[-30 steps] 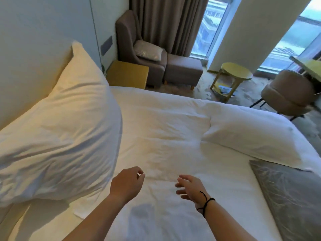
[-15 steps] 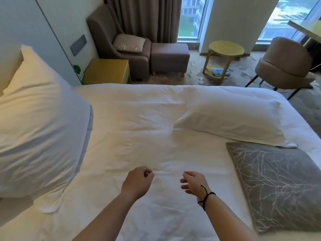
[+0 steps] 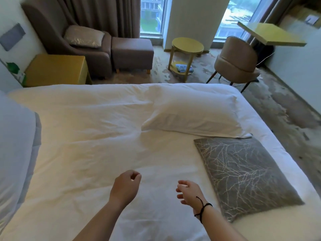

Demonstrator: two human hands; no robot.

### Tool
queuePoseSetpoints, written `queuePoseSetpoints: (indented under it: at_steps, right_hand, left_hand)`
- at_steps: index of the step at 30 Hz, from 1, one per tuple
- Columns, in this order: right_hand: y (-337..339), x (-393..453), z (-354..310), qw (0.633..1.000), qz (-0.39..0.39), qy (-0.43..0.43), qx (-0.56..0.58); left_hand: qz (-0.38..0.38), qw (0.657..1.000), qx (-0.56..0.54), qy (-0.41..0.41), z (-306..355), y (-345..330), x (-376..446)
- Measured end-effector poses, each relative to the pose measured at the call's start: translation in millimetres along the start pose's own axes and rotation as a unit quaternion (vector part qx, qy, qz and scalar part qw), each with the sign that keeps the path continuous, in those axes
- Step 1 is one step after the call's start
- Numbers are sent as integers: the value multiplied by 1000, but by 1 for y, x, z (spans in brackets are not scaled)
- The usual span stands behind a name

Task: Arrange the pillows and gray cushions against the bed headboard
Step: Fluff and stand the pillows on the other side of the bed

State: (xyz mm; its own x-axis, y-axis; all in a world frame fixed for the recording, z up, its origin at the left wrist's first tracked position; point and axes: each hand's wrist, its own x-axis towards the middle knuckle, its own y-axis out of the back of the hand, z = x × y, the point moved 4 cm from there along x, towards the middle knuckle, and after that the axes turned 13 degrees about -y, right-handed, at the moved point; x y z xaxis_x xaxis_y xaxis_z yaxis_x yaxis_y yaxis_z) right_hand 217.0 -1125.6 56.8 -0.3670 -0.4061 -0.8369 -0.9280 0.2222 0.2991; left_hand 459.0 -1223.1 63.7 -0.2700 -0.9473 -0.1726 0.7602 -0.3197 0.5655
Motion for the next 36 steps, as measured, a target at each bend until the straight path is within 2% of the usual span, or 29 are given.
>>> queuePoseSetpoints:
  at_steps: [6, 13, 17, 23, 28, 32, 36]
  right_hand:
    - [63, 3, 1, 998, 57, -5, 2]
    - [123, 25, -11, 997, 71, 17, -5]
    - [175, 56, -19, 995, 77, 57, -39]
    - [297, 158, -40, 986, 70, 85, -128]
    - [388, 250, -53, 968, 105, 59, -218]
    - [424, 308, -69, 954, 137, 54, -263]
    - [434, 353, -93, 934, 164, 87, -304]
  left_hand:
    - [-45, 998, -37, -7, 26, -55, 10]
    - [-24, 999, -24, -32, 77, -80, 38]
    - [-28, 999, 0, -28, 105, -120, 51]
    - [13, 1000, 20, 17, 141, -211, 60]
    - [20, 997, 18, 69, 166, -280, 70]
    - [14, 998, 26, 62, 192, -314, 102]
    - [9, 998, 17, 55, 212, -336, 138]
